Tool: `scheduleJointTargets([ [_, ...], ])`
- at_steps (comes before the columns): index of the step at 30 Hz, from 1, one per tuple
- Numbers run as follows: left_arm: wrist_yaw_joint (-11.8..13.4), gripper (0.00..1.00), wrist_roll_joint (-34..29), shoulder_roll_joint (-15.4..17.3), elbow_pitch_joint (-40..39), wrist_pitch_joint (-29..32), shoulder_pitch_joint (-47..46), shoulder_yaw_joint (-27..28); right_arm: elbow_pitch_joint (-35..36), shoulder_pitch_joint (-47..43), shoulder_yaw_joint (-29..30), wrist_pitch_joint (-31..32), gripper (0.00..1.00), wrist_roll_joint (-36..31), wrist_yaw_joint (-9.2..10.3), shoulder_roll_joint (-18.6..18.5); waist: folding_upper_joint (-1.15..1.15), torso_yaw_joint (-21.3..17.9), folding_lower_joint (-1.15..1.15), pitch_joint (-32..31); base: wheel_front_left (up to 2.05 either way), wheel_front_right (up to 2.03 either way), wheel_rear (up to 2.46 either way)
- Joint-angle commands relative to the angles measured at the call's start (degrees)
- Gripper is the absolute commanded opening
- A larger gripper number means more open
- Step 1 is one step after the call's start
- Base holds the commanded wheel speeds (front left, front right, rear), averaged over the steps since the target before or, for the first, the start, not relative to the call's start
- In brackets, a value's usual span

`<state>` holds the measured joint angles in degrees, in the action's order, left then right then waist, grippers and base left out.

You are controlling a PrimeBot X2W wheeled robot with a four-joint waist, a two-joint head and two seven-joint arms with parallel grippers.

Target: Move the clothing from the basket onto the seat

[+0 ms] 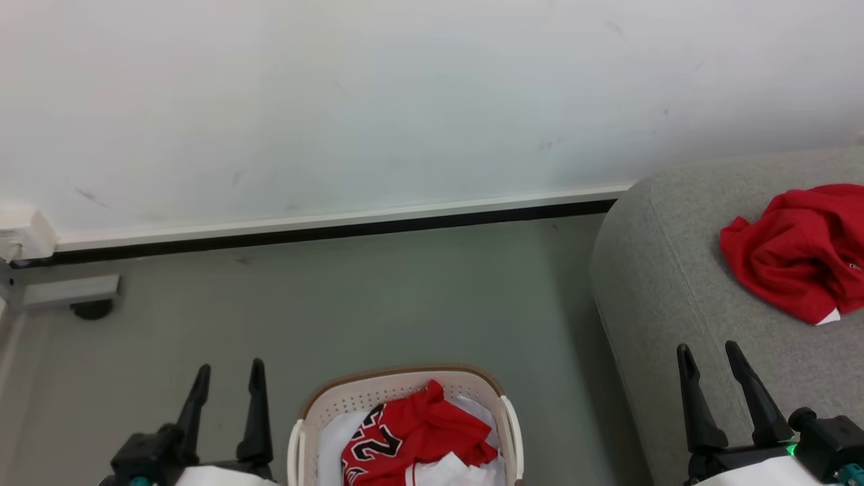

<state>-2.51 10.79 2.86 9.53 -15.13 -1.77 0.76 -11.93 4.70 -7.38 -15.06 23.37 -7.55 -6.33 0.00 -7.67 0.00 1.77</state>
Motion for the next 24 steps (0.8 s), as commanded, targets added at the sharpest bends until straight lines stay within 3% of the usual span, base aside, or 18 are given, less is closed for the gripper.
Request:
scheduleJointTargets([
  [1,-0.4,1.0,-0.5,0.1,0.5,0.0,-1.1,-0.3,0.0,1.1,0.1,-0.2,1.0,0.2,0.13,-0.4,0.0,-0.6,0.0,1.1,0.0,0.0,0.0],
  [15,-3.1,1.0,-3.4,1.4,9.4,0.0,-11.5,-4.5,1.2,7.3,1.4,-0.1,1.0,0.3,0.13,-0.2,0.0,-6.1,0.0,13.0,0.0,0.0,0.0],
  [24,-4.3,1.0,-5.2,4.8,24.4,1.5,-20.8,-8.4,2.8,11.4,2.1,-0.1,1.0,0.5,0.13,0.8,0.0,-9.4,0.0,20.4,0.0,0.0,0.0],
])
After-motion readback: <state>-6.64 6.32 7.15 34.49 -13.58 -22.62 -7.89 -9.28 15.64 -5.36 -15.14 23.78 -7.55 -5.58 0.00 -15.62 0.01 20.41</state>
